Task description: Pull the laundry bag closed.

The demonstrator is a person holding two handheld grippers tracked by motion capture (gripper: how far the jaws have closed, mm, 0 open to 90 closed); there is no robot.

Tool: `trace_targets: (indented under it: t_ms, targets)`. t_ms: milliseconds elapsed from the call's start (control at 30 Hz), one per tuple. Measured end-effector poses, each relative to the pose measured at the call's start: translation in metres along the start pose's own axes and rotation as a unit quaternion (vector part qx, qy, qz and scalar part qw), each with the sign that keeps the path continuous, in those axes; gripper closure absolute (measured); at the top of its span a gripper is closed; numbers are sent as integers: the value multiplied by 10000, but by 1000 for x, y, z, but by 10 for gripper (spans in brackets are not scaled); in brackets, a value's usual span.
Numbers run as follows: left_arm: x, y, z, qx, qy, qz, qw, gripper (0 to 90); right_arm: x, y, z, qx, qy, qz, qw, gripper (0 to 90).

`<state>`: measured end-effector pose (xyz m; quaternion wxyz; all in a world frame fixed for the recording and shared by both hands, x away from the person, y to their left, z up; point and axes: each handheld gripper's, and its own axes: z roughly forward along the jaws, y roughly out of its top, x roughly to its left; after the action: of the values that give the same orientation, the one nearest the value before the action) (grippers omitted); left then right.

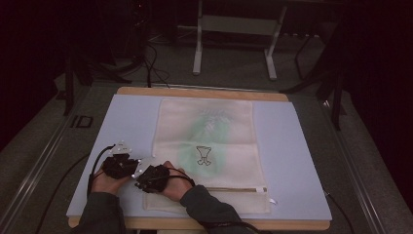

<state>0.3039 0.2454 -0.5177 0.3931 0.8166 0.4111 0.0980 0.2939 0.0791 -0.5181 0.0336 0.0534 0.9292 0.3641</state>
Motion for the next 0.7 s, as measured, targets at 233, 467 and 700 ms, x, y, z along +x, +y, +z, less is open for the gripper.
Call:
trace_targets:
  t_ms: [233, 467, 700]
  targets:
    - [0, 0, 0, 2, 2, -10, 10000, 855, -1, -6, -14, -160, -11, 54, 9999, 811]
    - [-1, 0, 1, 57, -1, 25, 10000, 854, -2, -16, -19, -136, 60, 106, 9998, 809]
    - [-2, 0, 2, 74, -38, 59, 9999, 854, -5, -20, -17, -9, 134, 152, 9998, 808]
